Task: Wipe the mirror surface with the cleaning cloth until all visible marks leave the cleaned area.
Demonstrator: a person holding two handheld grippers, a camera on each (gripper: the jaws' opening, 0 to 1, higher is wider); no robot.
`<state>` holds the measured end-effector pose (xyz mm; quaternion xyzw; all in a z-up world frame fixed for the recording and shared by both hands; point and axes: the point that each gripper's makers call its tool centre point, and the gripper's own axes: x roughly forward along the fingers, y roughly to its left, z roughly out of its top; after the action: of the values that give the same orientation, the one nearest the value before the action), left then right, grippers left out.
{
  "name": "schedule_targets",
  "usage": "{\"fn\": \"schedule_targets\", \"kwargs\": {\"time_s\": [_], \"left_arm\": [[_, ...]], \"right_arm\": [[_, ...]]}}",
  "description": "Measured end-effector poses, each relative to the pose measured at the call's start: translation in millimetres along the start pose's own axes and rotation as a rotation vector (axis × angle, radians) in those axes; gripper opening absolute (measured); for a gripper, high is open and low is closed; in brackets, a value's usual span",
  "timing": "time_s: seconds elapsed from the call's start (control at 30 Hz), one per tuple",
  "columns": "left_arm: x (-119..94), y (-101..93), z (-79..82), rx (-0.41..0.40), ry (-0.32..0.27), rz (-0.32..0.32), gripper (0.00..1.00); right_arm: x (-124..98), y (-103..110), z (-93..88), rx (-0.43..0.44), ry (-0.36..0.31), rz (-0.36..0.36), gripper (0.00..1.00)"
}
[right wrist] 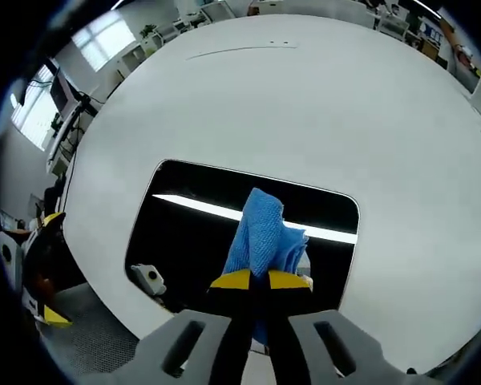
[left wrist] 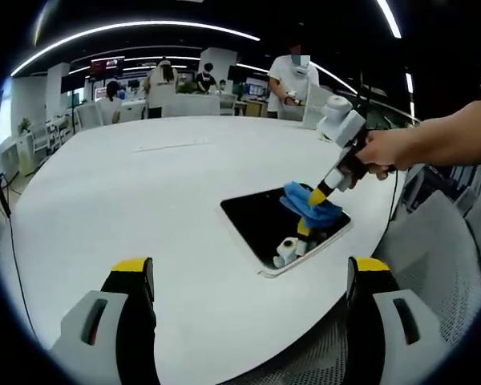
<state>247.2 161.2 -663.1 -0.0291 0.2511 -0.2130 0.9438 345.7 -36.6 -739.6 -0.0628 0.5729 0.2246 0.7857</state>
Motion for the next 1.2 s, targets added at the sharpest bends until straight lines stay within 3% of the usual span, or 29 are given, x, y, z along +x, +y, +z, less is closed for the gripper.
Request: {"fn": "schedule_targets", "kwargs": {"time_s": [0.77, 0.97, 1.2], "left_arm": [[0.7, -3.1, -2.6, 0.005, 0.011, -0.011, 0.99], [0.6, -3.0, -1.9, 0.005, 0.009, -0.012, 0.99], [0.5, -5.1, -3.2, 0.01, 0.017, -0.023, 0.99]], "right_arm": [[-14.0, 15.7, -36.5, 0.032, -0.011, 0.048, 0.0], [-15.7, 17.2, -41.3, 0.09, -0.028, 0.073, 0.0], [-13.5, 18.4, -43.9, 0.095, -0.031, 0.076, 0.0]]}}
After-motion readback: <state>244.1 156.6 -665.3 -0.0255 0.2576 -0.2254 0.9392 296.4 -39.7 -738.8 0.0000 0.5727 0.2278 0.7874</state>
